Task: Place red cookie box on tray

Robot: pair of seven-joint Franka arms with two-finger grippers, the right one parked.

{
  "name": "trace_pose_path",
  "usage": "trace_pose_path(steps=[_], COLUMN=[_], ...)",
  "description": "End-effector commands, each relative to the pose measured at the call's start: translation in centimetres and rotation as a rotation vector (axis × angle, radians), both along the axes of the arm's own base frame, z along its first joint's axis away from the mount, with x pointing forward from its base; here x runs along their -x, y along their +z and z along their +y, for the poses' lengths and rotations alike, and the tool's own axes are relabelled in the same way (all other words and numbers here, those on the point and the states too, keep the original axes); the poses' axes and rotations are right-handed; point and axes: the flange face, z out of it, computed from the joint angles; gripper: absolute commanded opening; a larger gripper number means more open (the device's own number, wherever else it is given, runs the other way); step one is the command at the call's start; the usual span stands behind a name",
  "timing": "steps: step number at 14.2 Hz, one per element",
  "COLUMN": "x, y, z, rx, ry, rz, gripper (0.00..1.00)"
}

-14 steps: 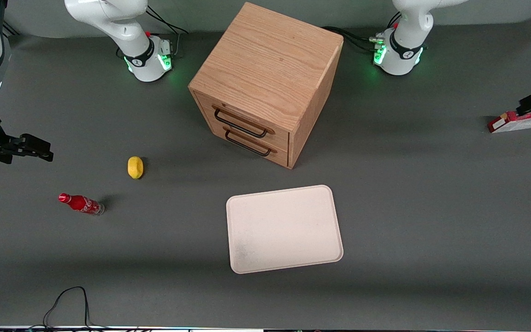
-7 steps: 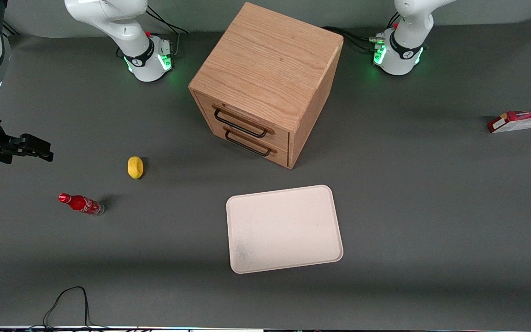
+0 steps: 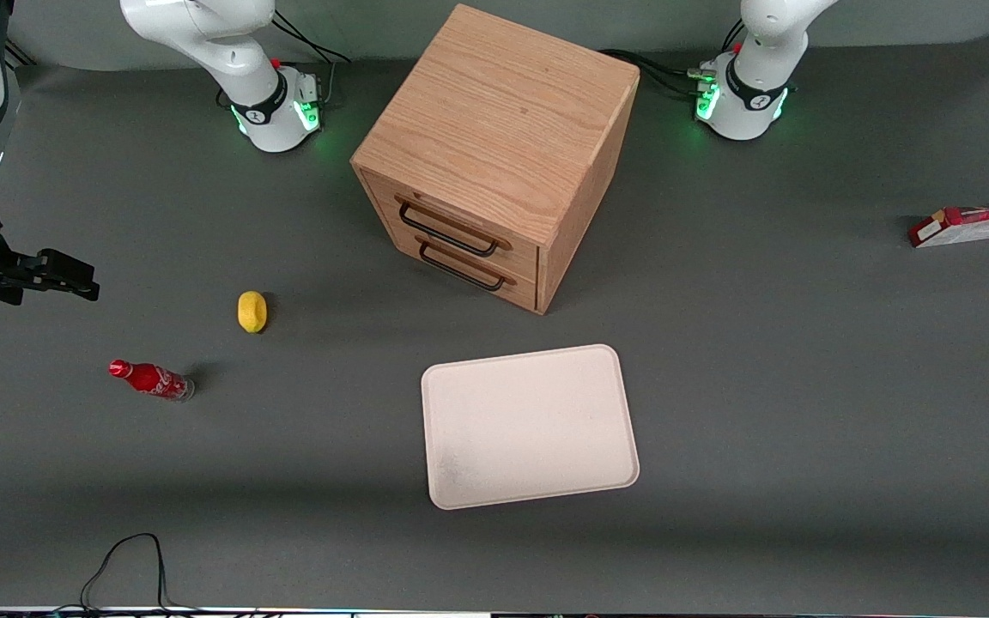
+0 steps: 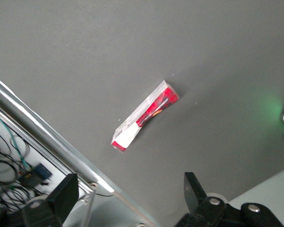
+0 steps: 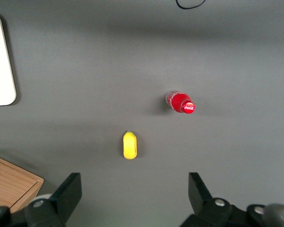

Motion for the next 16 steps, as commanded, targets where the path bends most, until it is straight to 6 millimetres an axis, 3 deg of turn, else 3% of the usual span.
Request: trace_pose_path(steps=[1, 2, 4, 6, 11, 16], x=[1.6, 2.2, 2.4, 4.1, 3.1, 2.8], y=[-0.3, -1.0, -2.7, -5.1, -9.6, -10.7], z=[3.3, 4.6, 4.9, 5.8, 3.6, 3.1], rx=[0.018, 0.028, 0.045, 0.089, 0.117, 0.132], ry=[-0.187, -0.256, -0.372, -0.396, -0.541, -0.682], rz=[0.009, 0.012, 0.021, -0.002, 0.016, 0.026], gripper=[0.98, 0.98, 0.98, 0.96, 0.96, 1.00])
